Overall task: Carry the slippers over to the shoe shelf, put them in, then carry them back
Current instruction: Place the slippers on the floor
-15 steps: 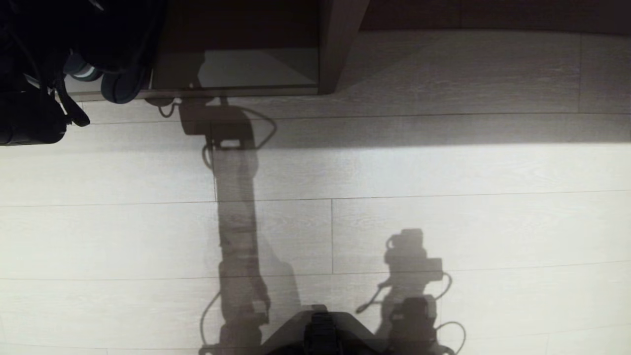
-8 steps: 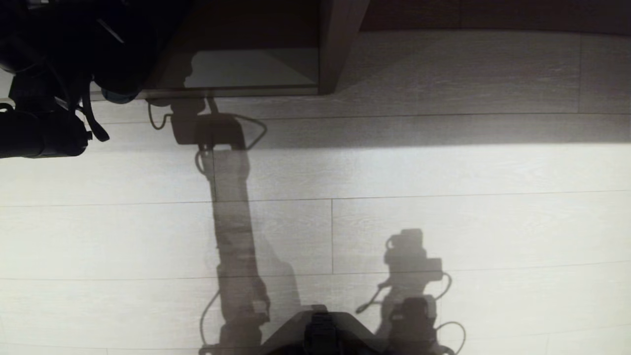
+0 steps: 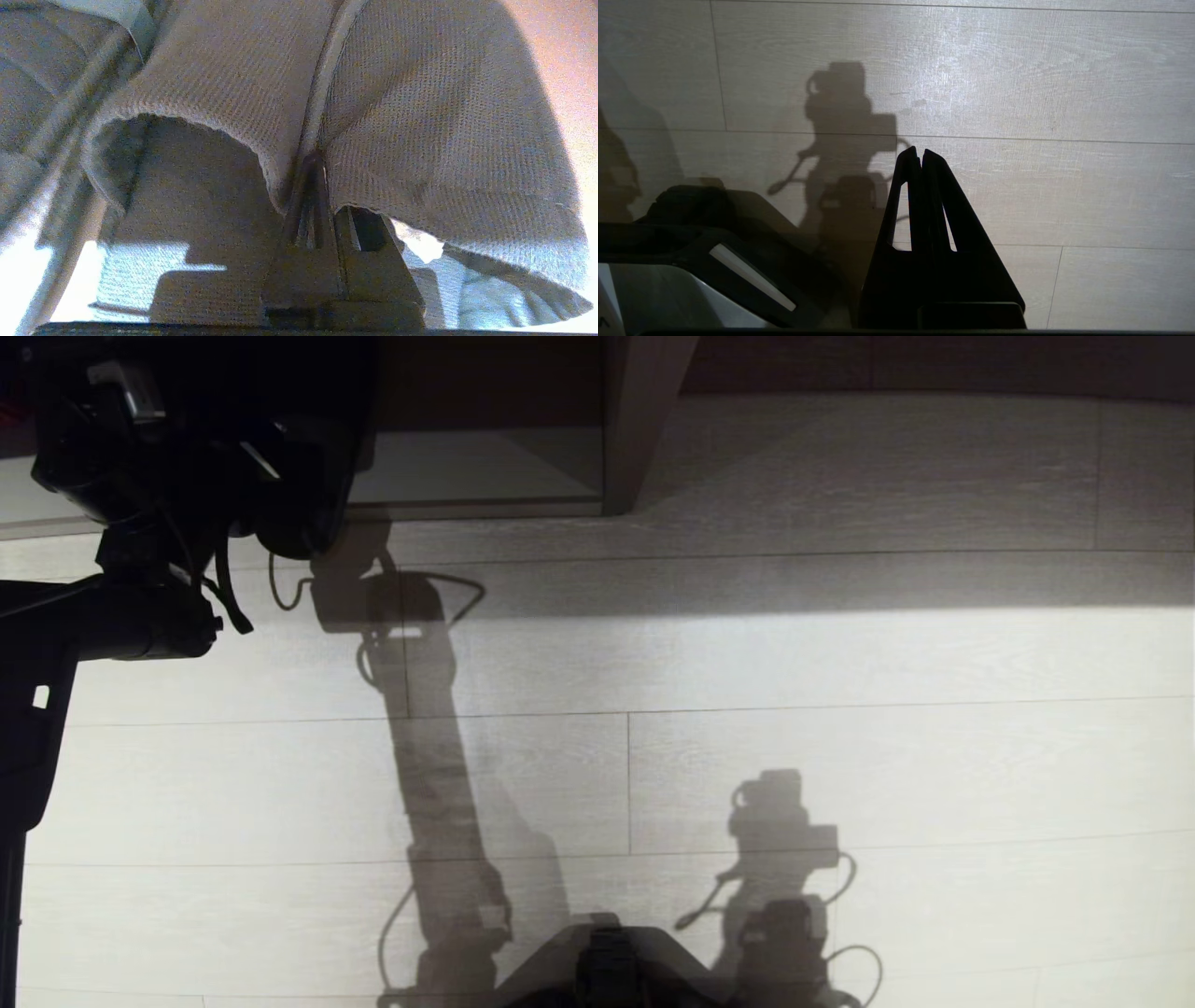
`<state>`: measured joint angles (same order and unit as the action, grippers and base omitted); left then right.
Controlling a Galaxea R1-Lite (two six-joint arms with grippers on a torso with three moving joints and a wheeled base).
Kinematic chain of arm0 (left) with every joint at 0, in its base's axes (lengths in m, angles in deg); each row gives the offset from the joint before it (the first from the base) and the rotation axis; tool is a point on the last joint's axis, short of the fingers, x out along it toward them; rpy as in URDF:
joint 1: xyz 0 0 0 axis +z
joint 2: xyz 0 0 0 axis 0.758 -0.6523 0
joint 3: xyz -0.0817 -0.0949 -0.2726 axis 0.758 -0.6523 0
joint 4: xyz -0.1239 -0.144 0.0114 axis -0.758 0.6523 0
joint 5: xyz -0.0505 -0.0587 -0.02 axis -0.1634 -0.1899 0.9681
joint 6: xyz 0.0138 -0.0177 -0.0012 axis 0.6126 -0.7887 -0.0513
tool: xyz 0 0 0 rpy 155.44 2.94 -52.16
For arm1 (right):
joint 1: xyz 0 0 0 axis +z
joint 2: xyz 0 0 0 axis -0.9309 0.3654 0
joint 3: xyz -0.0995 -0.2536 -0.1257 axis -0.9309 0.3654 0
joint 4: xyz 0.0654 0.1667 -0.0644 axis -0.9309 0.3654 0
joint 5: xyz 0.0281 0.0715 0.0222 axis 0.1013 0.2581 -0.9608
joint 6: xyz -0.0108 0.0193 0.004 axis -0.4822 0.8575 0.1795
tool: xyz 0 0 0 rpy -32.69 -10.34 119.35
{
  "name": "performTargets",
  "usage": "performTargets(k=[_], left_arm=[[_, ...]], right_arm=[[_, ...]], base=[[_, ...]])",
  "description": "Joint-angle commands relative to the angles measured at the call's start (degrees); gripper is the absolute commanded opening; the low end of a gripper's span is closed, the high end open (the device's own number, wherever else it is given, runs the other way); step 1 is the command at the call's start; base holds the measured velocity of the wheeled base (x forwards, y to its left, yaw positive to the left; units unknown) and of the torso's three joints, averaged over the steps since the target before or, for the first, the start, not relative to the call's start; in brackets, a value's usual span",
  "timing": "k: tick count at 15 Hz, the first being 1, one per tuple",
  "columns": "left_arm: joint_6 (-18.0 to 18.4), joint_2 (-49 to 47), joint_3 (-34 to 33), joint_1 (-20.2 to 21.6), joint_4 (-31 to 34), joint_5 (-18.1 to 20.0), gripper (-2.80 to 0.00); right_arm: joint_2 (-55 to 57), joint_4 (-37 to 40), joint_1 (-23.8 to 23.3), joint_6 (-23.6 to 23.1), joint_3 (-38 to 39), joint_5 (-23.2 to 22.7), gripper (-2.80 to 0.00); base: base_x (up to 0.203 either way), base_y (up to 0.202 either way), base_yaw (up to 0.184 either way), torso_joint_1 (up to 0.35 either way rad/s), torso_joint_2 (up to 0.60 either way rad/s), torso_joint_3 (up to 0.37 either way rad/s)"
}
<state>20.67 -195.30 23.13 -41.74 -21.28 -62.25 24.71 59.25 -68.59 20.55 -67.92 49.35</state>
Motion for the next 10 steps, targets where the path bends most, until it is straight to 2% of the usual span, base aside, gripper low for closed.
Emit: performTargets(k=[1, 5, 6, 10], left_arm=[[-0.15, -1.25, 0.18, 0.01, 0.1, 0.15, -2.8], [0.06, -0.88, 0.28, 0.01, 0.47, 0.4, -2.8], [-0.19, -0.37, 0.3, 0.01, 0.67, 0.38, 0.0], [-0.64, 1.18, 0.22, 0.01, 0.82, 0.41, 0.0]], right_arm=[[-0.04, -0.03, 0.01, 0.0, 0.0, -0.05, -2.8], [-0.04, 0.0, -0.06, 0.0, 0.0, -0.05, -2.8], [-0.04, 0.0, -0.06, 0.0, 0.0, -0.05, -2.8], [-0.04, 0.0, -0.06, 0.0, 0.0, -0.05, -2.8]], base=[[0.0, 0.0, 0.0, 0.0, 0.0, 0.0], [0.0, 0.0, 0.0, 0.0, 0.0, 0.0], [0.0, 0.0, 0.0, 0.0, 0.0, 0.0], [0.0, 0.0, 0.0, 0.0, 0.0, 0.0]])
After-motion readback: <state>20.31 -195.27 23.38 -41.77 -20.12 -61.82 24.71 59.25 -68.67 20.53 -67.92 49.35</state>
